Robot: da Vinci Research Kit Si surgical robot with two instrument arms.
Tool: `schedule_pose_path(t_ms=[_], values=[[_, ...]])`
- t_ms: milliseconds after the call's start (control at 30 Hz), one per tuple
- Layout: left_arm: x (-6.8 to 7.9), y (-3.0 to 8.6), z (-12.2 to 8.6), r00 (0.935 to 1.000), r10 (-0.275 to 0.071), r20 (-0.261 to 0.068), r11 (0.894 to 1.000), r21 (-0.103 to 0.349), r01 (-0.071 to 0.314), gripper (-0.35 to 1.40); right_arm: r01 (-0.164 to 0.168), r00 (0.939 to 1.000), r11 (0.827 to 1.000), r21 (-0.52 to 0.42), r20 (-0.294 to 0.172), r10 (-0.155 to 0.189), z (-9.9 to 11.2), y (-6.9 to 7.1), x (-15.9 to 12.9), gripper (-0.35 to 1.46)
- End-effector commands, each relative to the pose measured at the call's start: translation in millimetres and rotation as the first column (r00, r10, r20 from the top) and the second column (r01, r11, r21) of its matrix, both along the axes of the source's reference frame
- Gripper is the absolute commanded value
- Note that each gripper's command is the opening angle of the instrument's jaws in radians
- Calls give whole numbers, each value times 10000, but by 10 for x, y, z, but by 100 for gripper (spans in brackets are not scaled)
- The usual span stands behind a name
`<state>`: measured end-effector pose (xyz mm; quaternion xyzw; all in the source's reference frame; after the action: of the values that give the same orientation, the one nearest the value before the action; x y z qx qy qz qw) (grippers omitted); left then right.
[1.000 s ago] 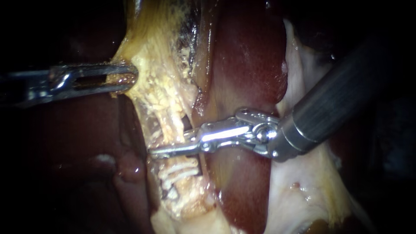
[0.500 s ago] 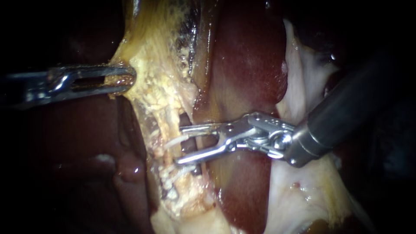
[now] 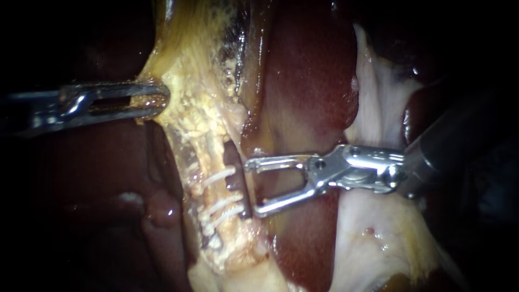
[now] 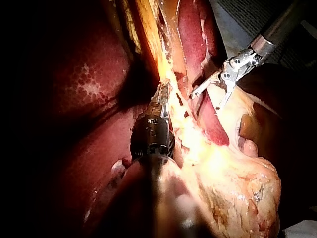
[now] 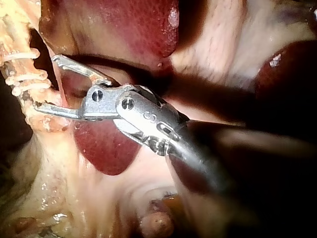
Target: Going back third clip left tube
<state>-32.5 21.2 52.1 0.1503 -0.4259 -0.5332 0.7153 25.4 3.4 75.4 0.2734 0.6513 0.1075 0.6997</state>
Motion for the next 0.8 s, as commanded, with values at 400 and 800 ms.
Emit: schedule_pose_path(t_ms=[400,800], values=[[-16,-8,19,9998,-4,-174,10000,-38,3,-35,-219,9994,9953,-942,242,243,-46,32,-58,60],[-54,-17,81,9985,422,-357,9984,402,-407,-35,-239,9994,9946,-1008,219,263,-50,29,-59,60]])
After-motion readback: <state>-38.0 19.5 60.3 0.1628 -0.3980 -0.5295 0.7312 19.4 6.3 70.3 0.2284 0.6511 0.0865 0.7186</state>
